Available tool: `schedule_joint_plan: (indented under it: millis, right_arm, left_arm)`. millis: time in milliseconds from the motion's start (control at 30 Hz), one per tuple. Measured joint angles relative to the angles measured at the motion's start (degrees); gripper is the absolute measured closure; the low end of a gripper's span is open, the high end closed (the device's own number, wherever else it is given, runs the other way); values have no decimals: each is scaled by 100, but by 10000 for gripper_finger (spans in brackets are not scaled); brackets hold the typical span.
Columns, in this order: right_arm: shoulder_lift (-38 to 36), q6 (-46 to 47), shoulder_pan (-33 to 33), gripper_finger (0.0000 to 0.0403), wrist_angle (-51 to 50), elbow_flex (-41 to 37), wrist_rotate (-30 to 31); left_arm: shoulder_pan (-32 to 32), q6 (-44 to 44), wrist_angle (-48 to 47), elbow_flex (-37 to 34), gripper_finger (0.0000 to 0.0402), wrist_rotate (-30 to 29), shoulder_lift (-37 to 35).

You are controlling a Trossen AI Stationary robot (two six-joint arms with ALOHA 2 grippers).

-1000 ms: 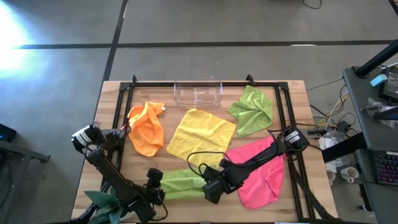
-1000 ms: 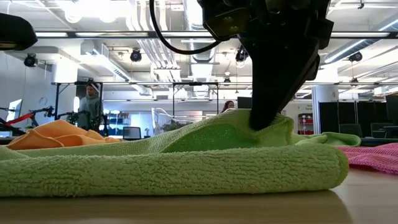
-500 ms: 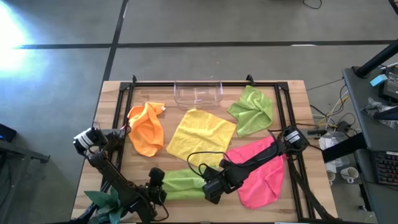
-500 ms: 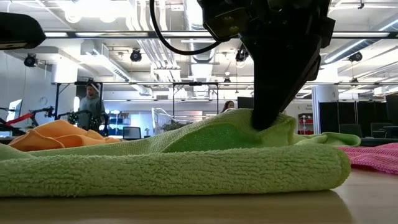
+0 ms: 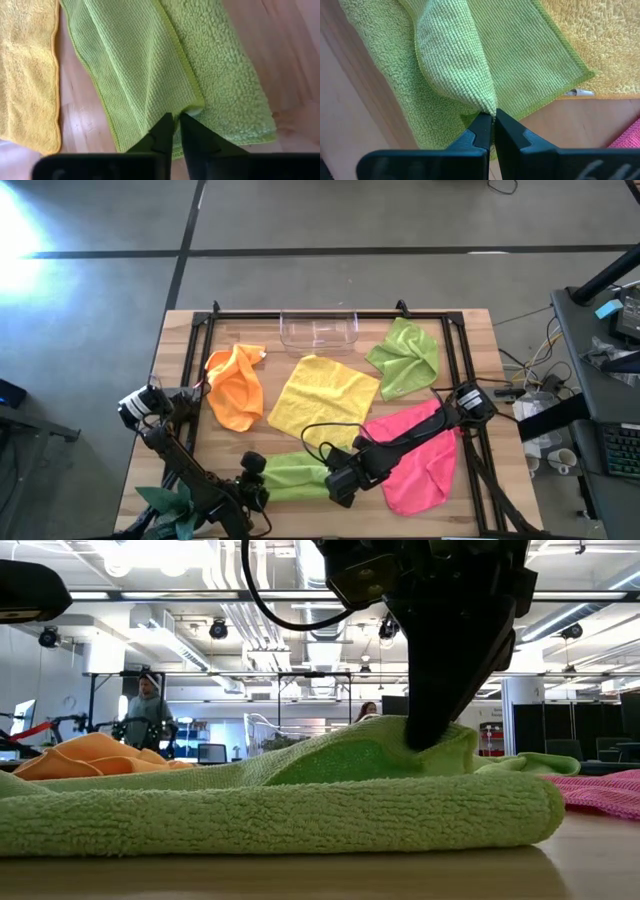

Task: Fold microfiber towels
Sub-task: Fold the bottom green microfiber cloth

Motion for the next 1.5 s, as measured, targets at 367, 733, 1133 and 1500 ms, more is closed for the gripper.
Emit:
schedule_joint_plan:
  millis: [367,733,1133,1500]
  right_arm:
    - [-103,-60,2,394,-26,0,-230]
    - [-445,294,395,394,162,2,-779]
    - [-448,402,632,394,927,2,-905]
    - [-416,241,221,394,806,-251,-146]
  left_arm:
    - [11,-871,44,82,401,283,-74]
    - [-110,-2910,26,636,401,419,-628]
    - [-286,-5115,140,958,402,1212,-737]
    - [-28,-6818,-1109,615,402,837,-732]
